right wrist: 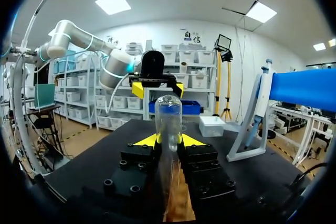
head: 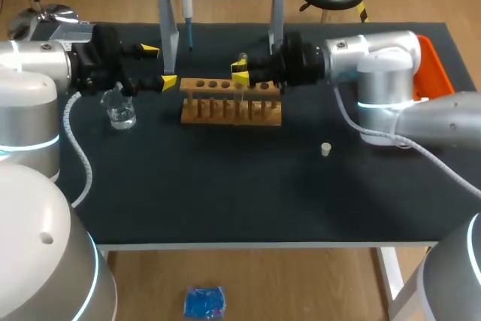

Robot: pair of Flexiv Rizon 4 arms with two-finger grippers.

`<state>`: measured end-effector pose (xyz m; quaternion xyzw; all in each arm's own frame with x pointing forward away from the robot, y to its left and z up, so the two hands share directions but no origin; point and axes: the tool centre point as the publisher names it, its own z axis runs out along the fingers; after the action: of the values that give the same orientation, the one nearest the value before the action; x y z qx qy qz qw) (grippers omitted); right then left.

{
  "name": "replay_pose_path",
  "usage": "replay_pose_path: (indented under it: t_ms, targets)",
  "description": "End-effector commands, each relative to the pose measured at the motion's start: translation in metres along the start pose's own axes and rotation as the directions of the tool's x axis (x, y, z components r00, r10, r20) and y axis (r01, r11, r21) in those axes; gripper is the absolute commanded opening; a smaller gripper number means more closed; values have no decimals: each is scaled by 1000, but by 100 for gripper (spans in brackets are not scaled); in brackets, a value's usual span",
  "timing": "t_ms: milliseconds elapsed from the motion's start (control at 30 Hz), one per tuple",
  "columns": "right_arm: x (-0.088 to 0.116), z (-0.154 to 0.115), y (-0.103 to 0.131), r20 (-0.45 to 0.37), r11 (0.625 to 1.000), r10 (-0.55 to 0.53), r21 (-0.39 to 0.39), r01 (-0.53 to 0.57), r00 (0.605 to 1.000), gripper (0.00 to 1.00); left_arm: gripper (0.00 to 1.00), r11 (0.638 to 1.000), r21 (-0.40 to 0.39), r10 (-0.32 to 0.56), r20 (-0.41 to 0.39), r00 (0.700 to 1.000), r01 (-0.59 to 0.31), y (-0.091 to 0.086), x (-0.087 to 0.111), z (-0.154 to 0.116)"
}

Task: Invert the test tube, pick up the pipette, mount the tip to pipette, aspirate from beaker and dispense into the tube, eject the tip, return the pipette, and cap with the stopper.

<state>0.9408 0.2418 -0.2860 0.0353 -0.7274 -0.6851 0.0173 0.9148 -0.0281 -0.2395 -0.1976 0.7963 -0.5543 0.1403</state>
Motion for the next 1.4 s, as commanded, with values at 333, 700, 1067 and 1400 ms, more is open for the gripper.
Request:
replay_pose_path:
  t_ms: [333,700,1067,1400]
  targets:
    - [2,1,13,-7,999,-9,47,10,1000,0,100,1000,0,1,0,1000,-1,0,0,1]
    - [3,3,18,-15,997,-17,72,18,1000,0,100,1000,0,1,0,1000,-1,0,0,1]
    - [3,5,28,-16,997,-5,79,7,1000,0,100,1000,0,1,0,1000,-1,0,0,1]
    - [4,5,41,-8,997,-5,71,5,1000,0,100,1000,0,1,0,1000,-1,0,0,1]
